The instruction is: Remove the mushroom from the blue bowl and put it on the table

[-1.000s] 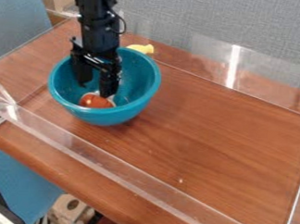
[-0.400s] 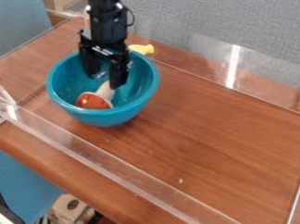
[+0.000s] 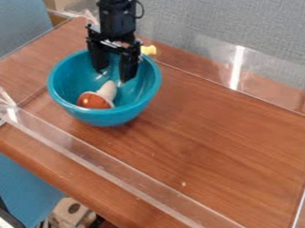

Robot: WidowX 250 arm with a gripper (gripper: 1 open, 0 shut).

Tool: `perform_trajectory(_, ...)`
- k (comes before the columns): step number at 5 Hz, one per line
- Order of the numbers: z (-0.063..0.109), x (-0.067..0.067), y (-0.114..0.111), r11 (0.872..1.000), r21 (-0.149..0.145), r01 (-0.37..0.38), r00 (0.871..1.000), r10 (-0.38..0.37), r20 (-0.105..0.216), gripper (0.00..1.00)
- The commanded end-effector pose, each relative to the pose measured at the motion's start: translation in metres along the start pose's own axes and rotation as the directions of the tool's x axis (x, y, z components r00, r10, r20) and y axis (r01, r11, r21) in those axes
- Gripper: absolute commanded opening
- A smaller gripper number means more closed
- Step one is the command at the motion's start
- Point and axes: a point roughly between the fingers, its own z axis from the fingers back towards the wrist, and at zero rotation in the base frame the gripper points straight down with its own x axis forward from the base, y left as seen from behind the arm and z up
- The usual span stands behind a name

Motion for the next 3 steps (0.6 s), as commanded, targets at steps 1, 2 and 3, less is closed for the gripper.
perform_trajectory(1,0.027,0.003,-0.002,1.0,0.022,0.009,0.998,-0.01,0.062,1.0)
perform_trajectory(2,0.035,-0.002,-0.005,1.0,0.02,0.012,0.998,-0.013,0.065,1.0)
perform_trajectory(3,0.03,-0.002,-0.012,1.0,0.018,0.016,0.998,-0.017,0.068,1.0)
